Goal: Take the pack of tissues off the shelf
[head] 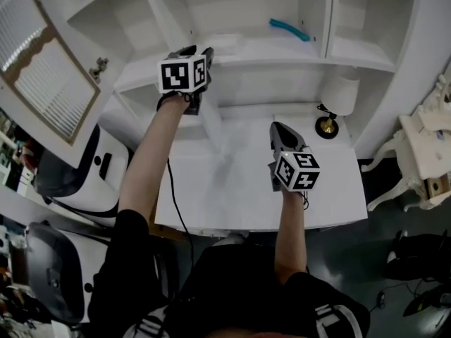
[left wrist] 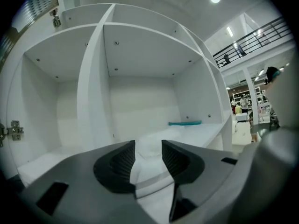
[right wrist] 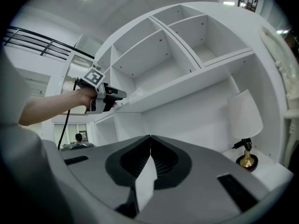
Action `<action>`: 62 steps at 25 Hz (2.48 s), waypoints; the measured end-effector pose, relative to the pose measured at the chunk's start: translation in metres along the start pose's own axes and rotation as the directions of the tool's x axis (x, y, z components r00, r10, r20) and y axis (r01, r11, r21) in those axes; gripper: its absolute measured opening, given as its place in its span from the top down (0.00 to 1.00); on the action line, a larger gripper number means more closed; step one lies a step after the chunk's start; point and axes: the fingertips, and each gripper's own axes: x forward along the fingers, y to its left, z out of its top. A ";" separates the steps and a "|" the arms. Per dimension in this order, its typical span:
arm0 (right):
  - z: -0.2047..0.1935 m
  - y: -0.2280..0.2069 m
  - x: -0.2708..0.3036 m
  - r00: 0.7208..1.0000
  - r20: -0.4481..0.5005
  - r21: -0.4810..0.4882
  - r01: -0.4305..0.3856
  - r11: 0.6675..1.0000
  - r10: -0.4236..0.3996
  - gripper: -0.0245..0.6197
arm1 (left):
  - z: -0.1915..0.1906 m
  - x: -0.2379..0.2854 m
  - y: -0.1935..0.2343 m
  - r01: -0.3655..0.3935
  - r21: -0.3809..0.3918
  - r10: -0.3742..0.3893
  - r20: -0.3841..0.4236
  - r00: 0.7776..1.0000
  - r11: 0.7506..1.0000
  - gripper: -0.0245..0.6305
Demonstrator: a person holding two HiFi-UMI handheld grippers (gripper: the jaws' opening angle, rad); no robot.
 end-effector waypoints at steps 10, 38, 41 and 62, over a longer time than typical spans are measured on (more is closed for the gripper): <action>-0.005 -0.018 -0.001 0.999 0.002 0.041 0.043 0.998 -0.043 0.93 | -0.005 0.032 -0.004 0.073 -0.029 -0.076 -0.125 0.989 0.997 0.70; -0.004 0.021 0.012 0.999 -0.020 -0.009 -0.036 0.999 0.036 0.93 | -0.032 -0.121 -0.025 0.211 -0.111 -0.168 0.312 0.935 0.971 0.95; 0.001 0.032 0.013 0.998 0.003 -0.012 -0.060 0.998 0.060 0.93 | -0.059 -0.145 -0.044 0.295 -0.195 -0.209 0.370 0.905 0.935 0.95; 0.005 0.090 0.008 0.984 0.048 -0.182 -0.161 0.970 0.172 0.93 | -0.197 -0.205 -0.068 0.102 -0.179 -0.043 0.307 0.951 0.979 0.95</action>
